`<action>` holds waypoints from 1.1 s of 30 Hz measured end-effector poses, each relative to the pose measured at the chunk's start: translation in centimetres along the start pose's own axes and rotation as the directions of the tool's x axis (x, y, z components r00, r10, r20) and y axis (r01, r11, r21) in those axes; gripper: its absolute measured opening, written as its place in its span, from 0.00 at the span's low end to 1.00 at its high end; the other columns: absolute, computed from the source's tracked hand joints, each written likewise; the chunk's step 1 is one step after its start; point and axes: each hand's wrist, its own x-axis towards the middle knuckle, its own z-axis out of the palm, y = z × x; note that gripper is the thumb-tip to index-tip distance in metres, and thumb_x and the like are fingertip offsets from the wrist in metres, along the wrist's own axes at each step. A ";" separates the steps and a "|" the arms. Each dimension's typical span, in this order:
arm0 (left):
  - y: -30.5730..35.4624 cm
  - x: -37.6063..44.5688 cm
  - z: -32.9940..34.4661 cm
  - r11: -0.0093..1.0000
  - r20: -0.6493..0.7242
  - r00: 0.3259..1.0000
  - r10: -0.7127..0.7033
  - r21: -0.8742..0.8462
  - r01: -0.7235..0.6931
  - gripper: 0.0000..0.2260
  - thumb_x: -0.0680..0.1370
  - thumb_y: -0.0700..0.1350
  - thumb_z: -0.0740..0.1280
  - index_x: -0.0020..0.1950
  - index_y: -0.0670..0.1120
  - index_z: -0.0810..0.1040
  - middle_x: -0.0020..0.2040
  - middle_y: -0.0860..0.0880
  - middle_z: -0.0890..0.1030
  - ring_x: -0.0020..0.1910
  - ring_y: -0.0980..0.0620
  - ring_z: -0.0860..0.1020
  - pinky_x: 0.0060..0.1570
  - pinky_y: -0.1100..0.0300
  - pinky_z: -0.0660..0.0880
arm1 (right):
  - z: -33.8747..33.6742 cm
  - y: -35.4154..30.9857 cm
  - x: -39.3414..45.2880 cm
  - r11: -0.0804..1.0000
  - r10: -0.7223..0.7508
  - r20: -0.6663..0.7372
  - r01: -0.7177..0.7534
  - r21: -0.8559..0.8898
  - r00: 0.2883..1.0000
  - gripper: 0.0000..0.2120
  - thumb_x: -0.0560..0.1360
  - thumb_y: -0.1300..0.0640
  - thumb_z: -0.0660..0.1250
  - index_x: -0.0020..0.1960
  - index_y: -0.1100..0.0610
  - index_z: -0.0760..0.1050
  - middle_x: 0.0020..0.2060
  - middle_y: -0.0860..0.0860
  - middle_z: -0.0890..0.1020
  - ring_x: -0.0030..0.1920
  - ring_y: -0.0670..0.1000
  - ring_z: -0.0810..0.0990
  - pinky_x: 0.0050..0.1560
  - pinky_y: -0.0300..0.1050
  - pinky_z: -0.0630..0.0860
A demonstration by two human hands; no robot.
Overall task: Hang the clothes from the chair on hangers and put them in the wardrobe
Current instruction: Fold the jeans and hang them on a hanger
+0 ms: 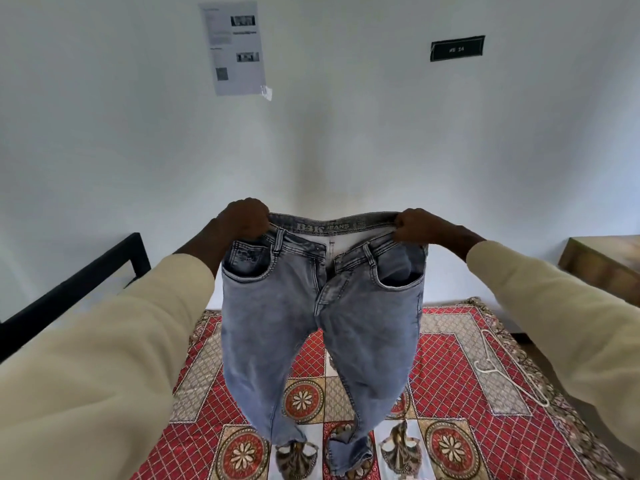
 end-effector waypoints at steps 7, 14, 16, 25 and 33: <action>-0.2 -0.8 2.0 0.994 -0.088 0.991 -0.098 0.047 0.103 0.11 0.76 0.44 0.65 0.53 0.39 0.78 0.56 0.38 0.80 0.56 0.37 0.78 0.54 0.50 0.74 | 2.9 0.0 0.1 0.984 -0.061 -0.026 0.055 -0.169 0.998 0.13 0.77 0.59 0.60 0.59 0.54 0.78 0.58 0.56 0.78 0.58 0.57 0.78 0.54 0.49 0.75; -0.2 -2.6 3.9 0.955 -0.135 0.946 -0.296 -0.028 0.295 0.13 0.77 0.47 0.67 0.53 0.38 0.78 0.54 0.35 0.80 0.54 0.34 0.78 0.52 0.50 0.75 | 3.1 -0.8 0.2 0.986 0.064 -0.213 -0.095 -0.139 0.975 0.10 0.74 0.63 0.60 0.52 0.64 0.76 0.53 0.61 0.81 0.53 0.62 0.80 0.50 0.51 0.74; -0.2 -2.8 4.3 0.953 -0.126 0.945 -0.301 -0.059 0.296 0.14 0.77 0.48 0.65 0.52 0.37 0.78 0.54 0.35 0.80 0.54 0.34 0.78 0.51 0.49 0.75 | 3.2 -0.6 0.6 0.993 0.075 -0.227 -0.093 -0.070 0.971 0.09 0.73 0.63 0.61 0.49 0.64 0.76 0.50 0.62 0.81 0.50 0.64 0.80 0.46 0.51 0.74; 2.9 -4.1 4.9 0.985 0.061 0.996 0.057 -0.167 -0.046 0.39 0.67 0.80 0.53 0.27 0.43 0.66 0.27 0.43 0.72 0.31 0.48 0.69 0.33 0.56 0.65 | 4.0 -1.9 0.2 0.997 -0.071 0.216 0.071 0.011 0.974 0.24 0.70 0.39 0.70 0.52 0.60 0.79 0.49 0.58 0.82 0.47 0.56 0.79 0.48 0.49 0.76; 3.1 -3.8 6.0 0.853 0.238 0.854 0.463 0.142 -0.502 0.20 0.77 0.59 0.67 0.62 0.48 0.76 0.53 0.44 0.78 0.50 0.42 0.80 0.45 0.55 0.72 | 4.9 -1.5 -0.4 0.996 -0.083 0.249 0.084 0.005 0.965 0.20 0.72 0.68 0.63 0.61 0.58 0.80 0.57 0.59 0.81 0.58 0.58 0.78 0.54 0.45 0.73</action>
